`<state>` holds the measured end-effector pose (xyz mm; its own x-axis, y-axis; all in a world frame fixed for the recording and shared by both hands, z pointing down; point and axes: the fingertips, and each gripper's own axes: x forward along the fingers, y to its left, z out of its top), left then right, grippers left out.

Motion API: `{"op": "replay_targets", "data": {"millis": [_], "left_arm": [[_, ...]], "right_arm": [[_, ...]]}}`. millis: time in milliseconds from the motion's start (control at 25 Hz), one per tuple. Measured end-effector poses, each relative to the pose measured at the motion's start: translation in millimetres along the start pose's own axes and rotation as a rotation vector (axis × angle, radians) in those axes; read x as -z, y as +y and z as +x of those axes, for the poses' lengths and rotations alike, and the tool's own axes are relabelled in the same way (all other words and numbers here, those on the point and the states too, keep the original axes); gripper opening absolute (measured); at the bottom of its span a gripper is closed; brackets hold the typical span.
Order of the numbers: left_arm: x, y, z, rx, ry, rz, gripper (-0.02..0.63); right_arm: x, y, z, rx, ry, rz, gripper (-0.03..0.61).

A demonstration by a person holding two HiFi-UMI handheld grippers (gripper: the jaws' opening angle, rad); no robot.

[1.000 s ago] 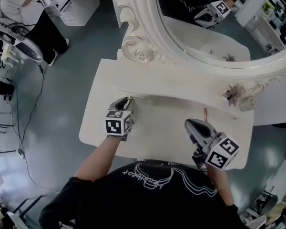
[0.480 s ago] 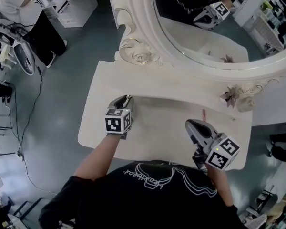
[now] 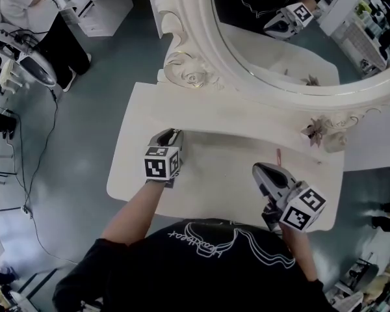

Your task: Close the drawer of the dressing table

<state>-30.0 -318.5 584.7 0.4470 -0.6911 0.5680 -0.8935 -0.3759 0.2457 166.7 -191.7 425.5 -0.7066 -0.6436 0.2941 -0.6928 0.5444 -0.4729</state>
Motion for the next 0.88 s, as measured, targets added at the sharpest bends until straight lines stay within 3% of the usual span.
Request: {"op": "replay_targets", "data": {"millis": [120, 320, 560, 880], "left_arm": [[-1, -2, -1, 0.030, -0.001, 0.020, 0.103], [-1, -6, -11, 0.046, 0.004, 0.073, 0.177], [-17, -21, -43, 0.111, -0.077, 0.106, 0.204], [-42, -53, -117, 0.248, -0.179, 0.051, 0.198]], "right_arm": [[3, 4, 4, -0.010, 0.010, 0.000, 0.003], [6, 14, 10, -0.030, 0.015, -0.001, 0.003], [14, 29, 15, -0.041, 0.037, -0.024, 0.003], [22, 59, 17, -0.076, 0.027, -0.035, 0.003]]}}
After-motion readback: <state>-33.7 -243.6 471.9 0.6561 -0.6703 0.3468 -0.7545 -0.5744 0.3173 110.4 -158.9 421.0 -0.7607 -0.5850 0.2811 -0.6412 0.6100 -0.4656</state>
